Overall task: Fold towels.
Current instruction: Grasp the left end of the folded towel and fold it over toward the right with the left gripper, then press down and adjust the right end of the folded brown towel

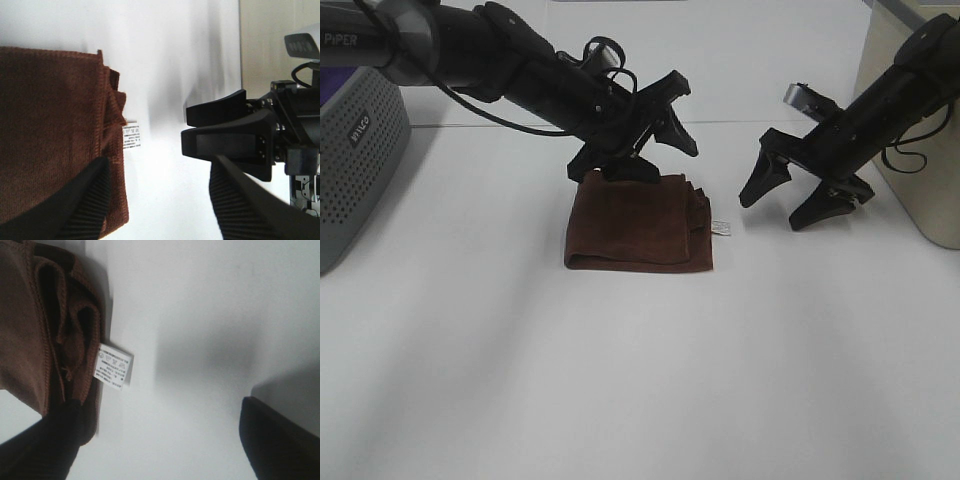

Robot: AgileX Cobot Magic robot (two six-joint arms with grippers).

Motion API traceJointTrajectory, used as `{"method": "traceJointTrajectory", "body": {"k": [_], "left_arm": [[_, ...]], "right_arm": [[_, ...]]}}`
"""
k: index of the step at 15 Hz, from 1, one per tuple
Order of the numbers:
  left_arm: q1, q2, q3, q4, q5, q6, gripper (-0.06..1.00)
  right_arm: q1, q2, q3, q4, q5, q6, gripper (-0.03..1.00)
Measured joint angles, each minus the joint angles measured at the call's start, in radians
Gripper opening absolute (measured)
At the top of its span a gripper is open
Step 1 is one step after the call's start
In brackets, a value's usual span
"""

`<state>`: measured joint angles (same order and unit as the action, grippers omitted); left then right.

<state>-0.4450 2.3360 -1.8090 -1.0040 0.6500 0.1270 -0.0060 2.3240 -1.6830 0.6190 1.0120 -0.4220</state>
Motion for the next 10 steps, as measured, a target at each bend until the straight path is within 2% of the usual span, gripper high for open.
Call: {"method": "traceJointTrajectory", "body": {"k": [2, 5, 7, 10], "left_arm": [[0.015, 0.000, 0.000, -0.024, 0.008, 0.071, 0.57], [0.102, -0.001, 0.000, -0.008, 0.040, 0.120, 0.57], [0.164, -0.004, 0.000, 0.054, 0.078, 0.122, 0.57], [0.222, -0.004, 0.000, 0.219, 0.093, 0.091, 0.57]], "right_arm": [[0.000, 0.002, 0.000, 0.024, 0.013, -0.001, 0.81], [0.000, -0.003, 0.000, 0.158, 0.054, -0.038, 0.80], [0.012, -0.015, 0.000, 0.286, 0.087, -0.070, 0.80], [0.093, -0.017, 0.000, 0.458, 0.082, -0.143, 0.79]]}}
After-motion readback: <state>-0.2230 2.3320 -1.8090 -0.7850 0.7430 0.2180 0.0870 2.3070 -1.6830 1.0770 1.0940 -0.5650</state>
